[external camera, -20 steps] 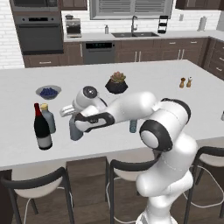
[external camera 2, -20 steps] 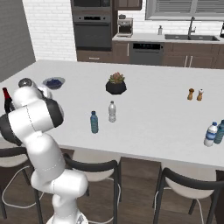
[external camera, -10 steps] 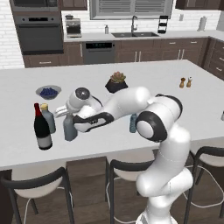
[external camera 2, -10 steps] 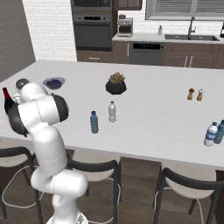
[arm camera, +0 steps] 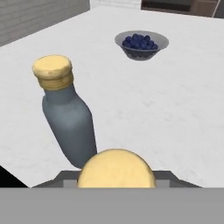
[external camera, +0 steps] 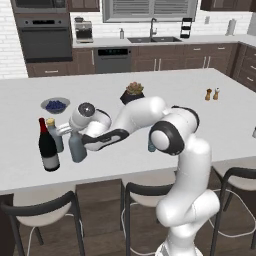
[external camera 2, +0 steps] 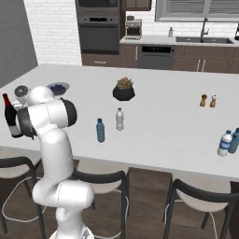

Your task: Move the plastic bottles in the middle to the plastics group, and the glass bottles in the middle to the glass group.

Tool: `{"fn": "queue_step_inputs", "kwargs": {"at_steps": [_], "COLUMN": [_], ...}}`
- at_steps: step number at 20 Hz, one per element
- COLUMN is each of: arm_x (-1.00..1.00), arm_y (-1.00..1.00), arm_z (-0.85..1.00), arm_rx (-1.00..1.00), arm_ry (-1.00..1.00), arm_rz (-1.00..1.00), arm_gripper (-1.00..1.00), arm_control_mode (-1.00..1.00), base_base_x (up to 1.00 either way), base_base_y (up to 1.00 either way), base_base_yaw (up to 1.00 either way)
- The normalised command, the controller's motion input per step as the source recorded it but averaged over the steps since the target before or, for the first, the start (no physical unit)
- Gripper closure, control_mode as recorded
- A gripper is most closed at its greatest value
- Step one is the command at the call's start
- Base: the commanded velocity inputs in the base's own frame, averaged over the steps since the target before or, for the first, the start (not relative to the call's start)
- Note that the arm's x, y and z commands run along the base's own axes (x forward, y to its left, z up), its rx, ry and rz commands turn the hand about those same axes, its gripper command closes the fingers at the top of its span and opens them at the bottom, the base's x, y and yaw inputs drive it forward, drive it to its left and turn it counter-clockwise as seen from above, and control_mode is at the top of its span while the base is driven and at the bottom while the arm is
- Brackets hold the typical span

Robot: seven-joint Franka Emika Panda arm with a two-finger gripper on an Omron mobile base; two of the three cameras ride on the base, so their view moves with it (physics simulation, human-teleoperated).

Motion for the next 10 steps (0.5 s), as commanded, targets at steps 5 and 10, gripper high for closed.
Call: {"fn": "queue_step_inputs", "kwargs": {"at_steps": [5,10], "arm_x": [0.0,0.0], "arm_y": [0.03,-0.08], "arm_z": [-0.06,0.0], "arm_rx": [0.0,0.08], "arm_ry": [-0.01,-0.06], "arm_rz": [0.0,0.0], "arm_gripper": [1.0,1.0], "arm_control_mode": [-1.0,-1.0], "base_base_x": [0.0,0.0], "base_base_y": [0.0,0.0], "base_base_yaw": [0.0,0.0]}}
